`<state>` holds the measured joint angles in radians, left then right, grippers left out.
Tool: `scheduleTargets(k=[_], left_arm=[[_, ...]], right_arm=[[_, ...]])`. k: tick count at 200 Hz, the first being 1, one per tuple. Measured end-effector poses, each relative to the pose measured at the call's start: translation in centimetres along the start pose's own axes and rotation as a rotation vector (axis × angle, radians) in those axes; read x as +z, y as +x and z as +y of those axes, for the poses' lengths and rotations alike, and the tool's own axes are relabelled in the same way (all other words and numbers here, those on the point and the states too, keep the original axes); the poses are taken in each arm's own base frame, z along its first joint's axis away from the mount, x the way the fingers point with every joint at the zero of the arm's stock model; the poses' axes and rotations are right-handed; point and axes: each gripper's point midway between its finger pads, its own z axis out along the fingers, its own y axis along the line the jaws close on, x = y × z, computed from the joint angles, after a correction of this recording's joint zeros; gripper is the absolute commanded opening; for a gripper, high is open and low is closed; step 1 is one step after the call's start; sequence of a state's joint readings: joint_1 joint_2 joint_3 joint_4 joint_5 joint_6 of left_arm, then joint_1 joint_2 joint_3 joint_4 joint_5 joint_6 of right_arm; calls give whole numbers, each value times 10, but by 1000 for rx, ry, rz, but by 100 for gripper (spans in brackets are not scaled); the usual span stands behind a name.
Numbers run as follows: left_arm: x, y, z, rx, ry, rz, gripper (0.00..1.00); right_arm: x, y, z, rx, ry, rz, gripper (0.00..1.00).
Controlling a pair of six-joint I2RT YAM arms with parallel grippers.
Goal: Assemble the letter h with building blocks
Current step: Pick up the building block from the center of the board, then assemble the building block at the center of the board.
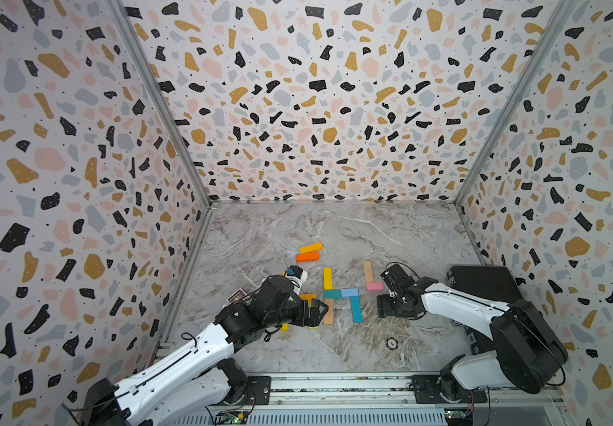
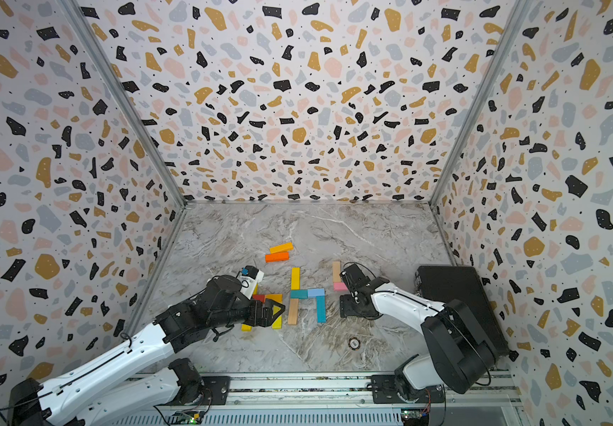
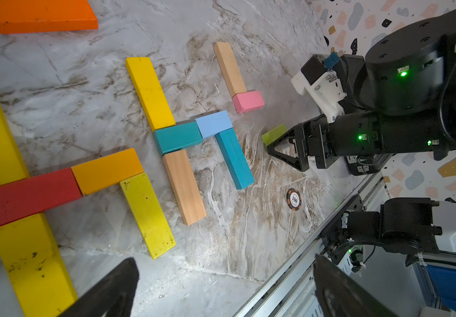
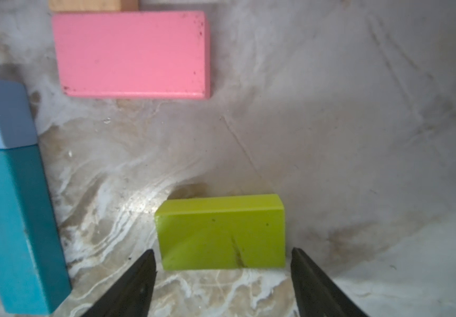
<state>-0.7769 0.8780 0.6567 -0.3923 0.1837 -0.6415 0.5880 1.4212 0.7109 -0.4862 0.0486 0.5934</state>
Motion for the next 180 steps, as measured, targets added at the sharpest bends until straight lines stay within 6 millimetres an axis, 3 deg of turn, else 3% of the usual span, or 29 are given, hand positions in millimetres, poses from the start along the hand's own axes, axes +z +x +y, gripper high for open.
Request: scheduleTargets(k=[130, 158, 180], left_arm=[[0, -1, 1, -2, -2, -2, 99], [0, 0, 1, -2, -3, -1, 99], [0, 0, 1, -2, -4, -1, 99]], right_arm=[[3, -12, -7, 7, 26, -24, 61], [-10, -26, -16, 19, 31, -71, 61], [-26, -53, -19, 13, 50, -151, 62]])
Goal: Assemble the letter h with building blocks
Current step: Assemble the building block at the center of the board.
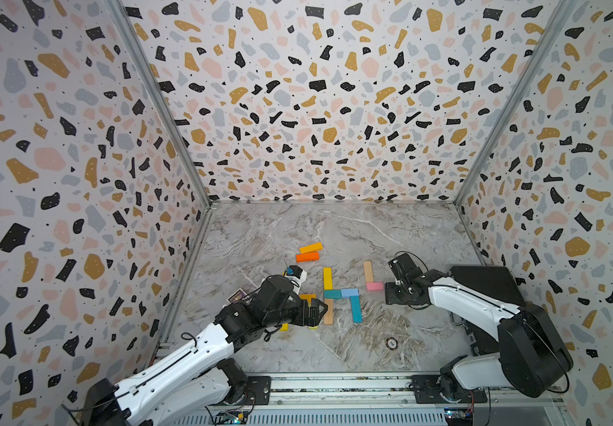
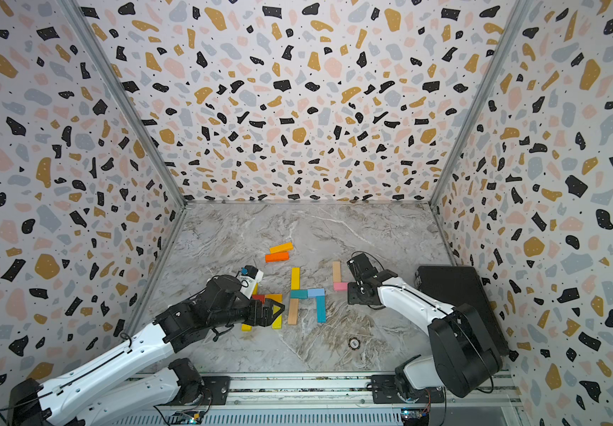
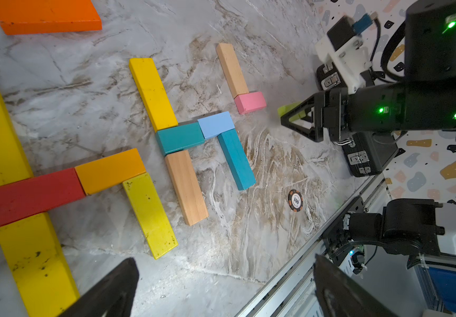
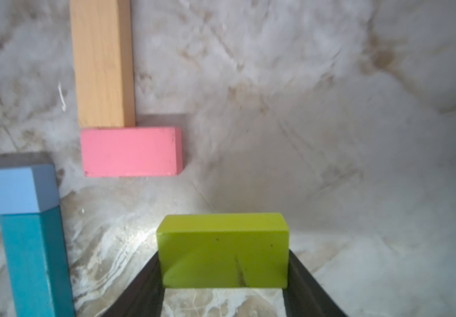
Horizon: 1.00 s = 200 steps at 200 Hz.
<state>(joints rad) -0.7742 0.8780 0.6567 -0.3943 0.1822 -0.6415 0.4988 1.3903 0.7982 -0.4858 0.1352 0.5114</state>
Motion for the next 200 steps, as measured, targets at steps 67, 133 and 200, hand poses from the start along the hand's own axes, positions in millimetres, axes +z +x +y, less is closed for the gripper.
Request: scheduleTargets(k=[67, 133, 200], left_arm=[[5, 3, 1, -4, -1, 23, 99], [2, 3, -2, -2, 11, 17, 99], [2, 3, -2, -2, 10, 18, 99]], right_arm=[[16, -40, -4, -19, 15, -12, 63], [34, -36, -15, 0, 10, 59, 63], [48, -27, -14, 2, 7, 113, 64]])
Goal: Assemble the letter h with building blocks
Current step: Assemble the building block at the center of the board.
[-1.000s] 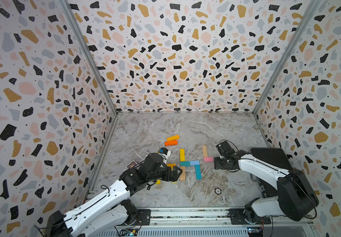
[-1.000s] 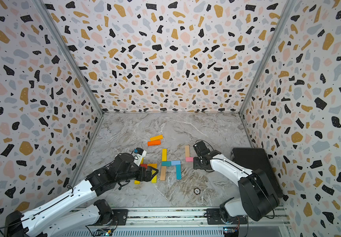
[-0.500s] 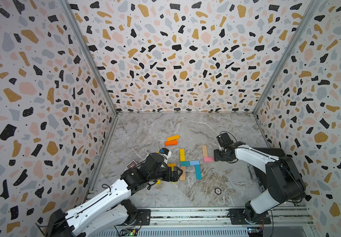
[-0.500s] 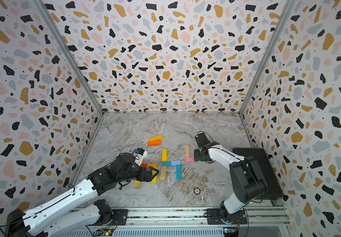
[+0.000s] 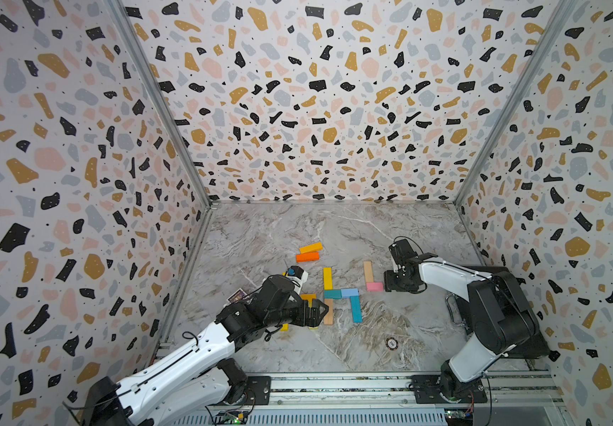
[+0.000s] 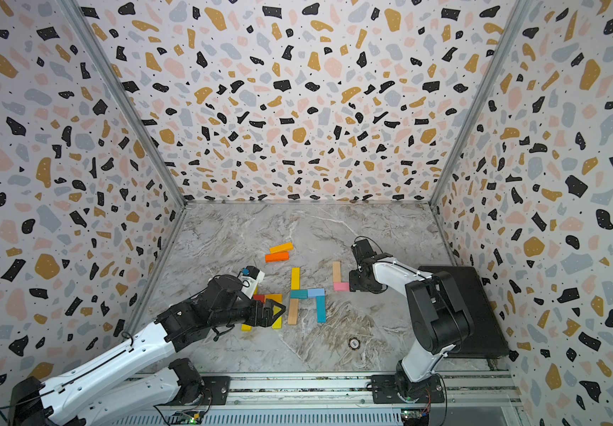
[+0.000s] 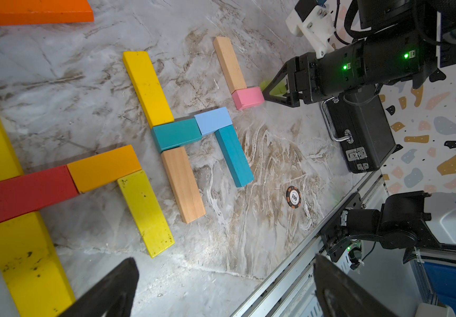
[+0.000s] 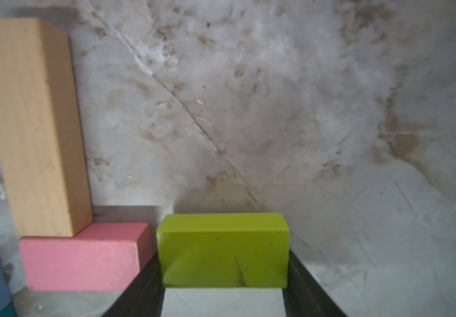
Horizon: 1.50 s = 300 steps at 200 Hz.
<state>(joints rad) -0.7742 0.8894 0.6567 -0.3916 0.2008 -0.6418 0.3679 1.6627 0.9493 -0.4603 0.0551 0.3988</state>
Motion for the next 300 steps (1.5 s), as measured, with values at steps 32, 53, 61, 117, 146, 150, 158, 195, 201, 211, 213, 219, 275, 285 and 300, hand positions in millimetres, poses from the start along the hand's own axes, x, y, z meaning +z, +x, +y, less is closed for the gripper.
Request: scheduleTargets(k=[32, 53, 61, 117, 146, 150, 158, 195, 201, 211, 213, 219, 275, 285, 300], left_arm=[[0, 0, 0, 0, 0, 0, 99], [0, 0, 0, 0, 0, 0, 99], [0, 0, 0, 0, 0, 0, 99], [1, 1, 1, 0, -3, 4, 99], [1, 1, 1, 0, -3, 5, 99], [2, 1, 1, -1, -3, 5, 99], [2, 1, 1, -1, -5, 7, 99], [4, 2, 2, -3, -10, 15, 99], [5, 2, 2, -3, -10, 17, 99], [5, 3, 3, -4, -11, 19, 99], [5, 3, 3, -4, -11, 19, 99], [6, 3, 3, -4, -12, 20, 99], [6, 3, 3, -5, -11, 23, 99], [5, 3, 3, -4, -10, 22, 99], [4, 3, 2, -3, -8, 18, 99]], right_arm=[[0, 0, -1, 4, 1, 2, 65], [1, 0, -2, 6, 3, 4, 67], [2, 1, -2, 7, 3, 7, 67], [4, 0, -2, 8, 2, 8, 75], [4, 0, -2, 11, 3, 7, 77], [4, 0, -2, 12, 4, 7, 77], [4, 0, -3, 12, 6, 7, 77], [-6, -5, -3, 18, 0, -22, 80], [-11, -7, -2, 20, -5, -38, 81], [-19, -12, -1, 26, -15, -65, 82], [-22, -13, -1, 27, -17, -73, 83], [-27, -16, 0, 33, -24, -92, 84], [-26, -26, -10, 141, -67, -102, 85], [-23, -26, -12, 159, -74, -93, 85], [-21, -27, -12, 171, -86, -92, 85]])
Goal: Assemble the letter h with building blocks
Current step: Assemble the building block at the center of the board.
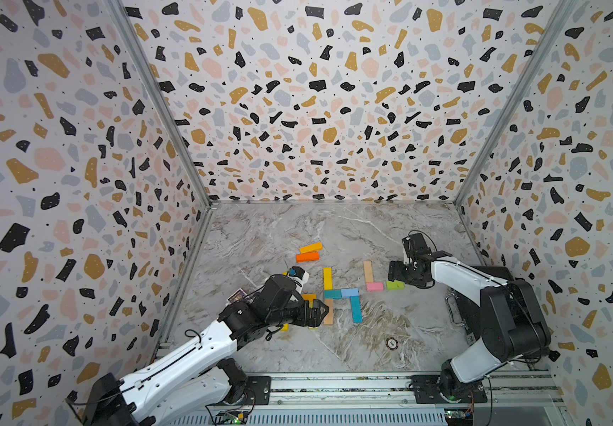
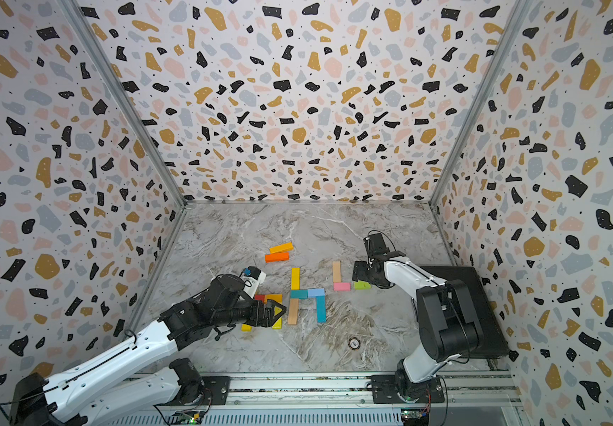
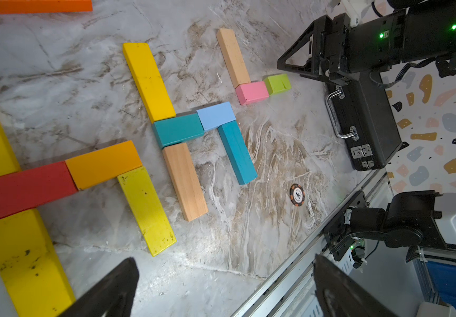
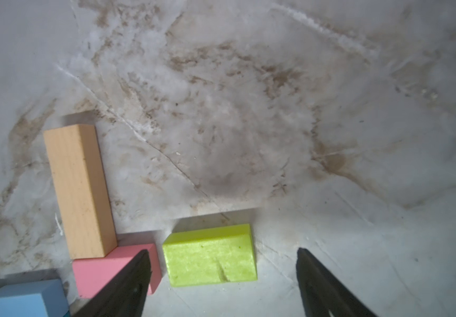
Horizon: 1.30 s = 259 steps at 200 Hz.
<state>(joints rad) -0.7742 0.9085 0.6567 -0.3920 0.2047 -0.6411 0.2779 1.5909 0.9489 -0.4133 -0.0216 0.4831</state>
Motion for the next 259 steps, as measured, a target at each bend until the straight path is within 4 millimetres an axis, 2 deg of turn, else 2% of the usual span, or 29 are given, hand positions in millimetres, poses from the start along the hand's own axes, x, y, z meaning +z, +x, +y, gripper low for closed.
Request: scheduleTargets(k=[73, 259], left_arm=[[-1, -1, -1, 1, 4, -5, 99], [4, 2, 1, -5, -4, 14, 99]], right_arm=[[18, 12, 7, 9, -41, 68, 84], [20, 14, 26, 7, -154, 76, 82]])
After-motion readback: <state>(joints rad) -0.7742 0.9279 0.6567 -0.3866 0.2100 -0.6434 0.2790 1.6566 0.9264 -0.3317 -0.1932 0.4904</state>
